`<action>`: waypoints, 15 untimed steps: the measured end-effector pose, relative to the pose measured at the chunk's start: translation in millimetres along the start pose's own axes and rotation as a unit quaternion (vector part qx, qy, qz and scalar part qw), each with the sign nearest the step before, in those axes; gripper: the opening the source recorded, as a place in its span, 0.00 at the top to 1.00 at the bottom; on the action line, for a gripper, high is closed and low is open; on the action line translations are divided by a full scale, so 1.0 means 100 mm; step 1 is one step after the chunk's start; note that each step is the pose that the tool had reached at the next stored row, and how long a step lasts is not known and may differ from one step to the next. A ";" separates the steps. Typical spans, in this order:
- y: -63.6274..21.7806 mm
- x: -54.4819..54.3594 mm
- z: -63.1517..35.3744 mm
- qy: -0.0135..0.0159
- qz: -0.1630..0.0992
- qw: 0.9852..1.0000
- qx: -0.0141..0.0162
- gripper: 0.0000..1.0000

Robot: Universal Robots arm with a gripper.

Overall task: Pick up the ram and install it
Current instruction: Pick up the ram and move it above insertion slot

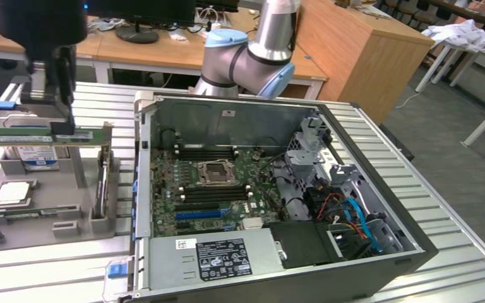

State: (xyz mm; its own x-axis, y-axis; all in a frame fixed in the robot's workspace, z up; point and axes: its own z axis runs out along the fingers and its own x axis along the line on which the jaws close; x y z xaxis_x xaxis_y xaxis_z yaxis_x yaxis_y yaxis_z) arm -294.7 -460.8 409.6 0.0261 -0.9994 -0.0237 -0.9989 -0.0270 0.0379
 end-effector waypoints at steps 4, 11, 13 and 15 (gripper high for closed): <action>-0.129 0.01 -0.006 0.000 0.000 1.000 0.000 0.87; -0.366 0.02 -0.015 0.000 0.000 1.000 0.000 0.87; -0.436 0.02 -0.017 0.000 0.000 1.000 0.000 0.87; -0.509 0.02 -0.020 0.000 0.000 1.000 0.000 0.87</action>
State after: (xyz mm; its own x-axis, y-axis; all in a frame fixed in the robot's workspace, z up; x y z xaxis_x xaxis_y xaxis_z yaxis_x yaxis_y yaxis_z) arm -243.7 -461.7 409.6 0.0263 -0.9994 -0.0236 -0.9989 -0.0272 0.0384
